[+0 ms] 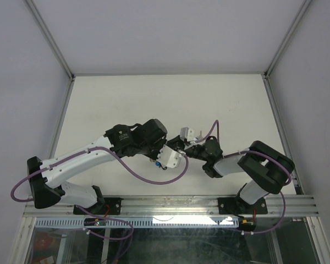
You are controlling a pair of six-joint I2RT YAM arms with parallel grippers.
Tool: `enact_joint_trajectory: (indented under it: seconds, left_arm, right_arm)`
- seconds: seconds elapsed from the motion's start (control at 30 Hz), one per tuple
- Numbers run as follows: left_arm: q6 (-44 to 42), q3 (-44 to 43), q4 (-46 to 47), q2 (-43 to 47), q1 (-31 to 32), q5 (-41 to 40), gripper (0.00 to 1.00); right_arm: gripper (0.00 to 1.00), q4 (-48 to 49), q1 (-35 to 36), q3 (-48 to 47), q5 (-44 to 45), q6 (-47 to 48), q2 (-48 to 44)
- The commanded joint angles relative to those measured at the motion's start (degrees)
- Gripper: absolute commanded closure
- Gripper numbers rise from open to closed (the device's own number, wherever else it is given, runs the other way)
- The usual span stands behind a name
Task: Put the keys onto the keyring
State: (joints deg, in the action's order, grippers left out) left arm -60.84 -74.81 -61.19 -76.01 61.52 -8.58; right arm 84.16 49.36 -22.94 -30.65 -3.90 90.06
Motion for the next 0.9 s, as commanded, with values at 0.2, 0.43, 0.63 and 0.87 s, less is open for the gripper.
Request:
enact_joint_trajectory:
  seconds: [0.2, 0.43, 0.63, 0.87]
  left_arm:
    - [3.5, 5.8, 11.0, 10.2, 0.6, 1.4, 0.71]
    - [9.6, 14.2, 21.6, 18.9, 0.6, 5.8, 0.7]
    - [16.6, 23.9, 34.3, 26.5, 0.6, 11.6, 0.69]
    - [18.5, 29.1, 42.9, 28.1, 0.6, 15.0, 0.68]
  right_arm:
    - [1.0, 4.7, -0.1, 2.2, 1.3, 3.2, -2.7]
    - [1.0, 6.4, -1.0, 5.8, 0.6, 4.1, -5.4]
    - [1.0, 7.5, -2.4, 8.5, -1.1, 4.1, -8.5]
    - [1.0, 4.9, -4.2, 10.5, -7.5, 4.2, -13.8]
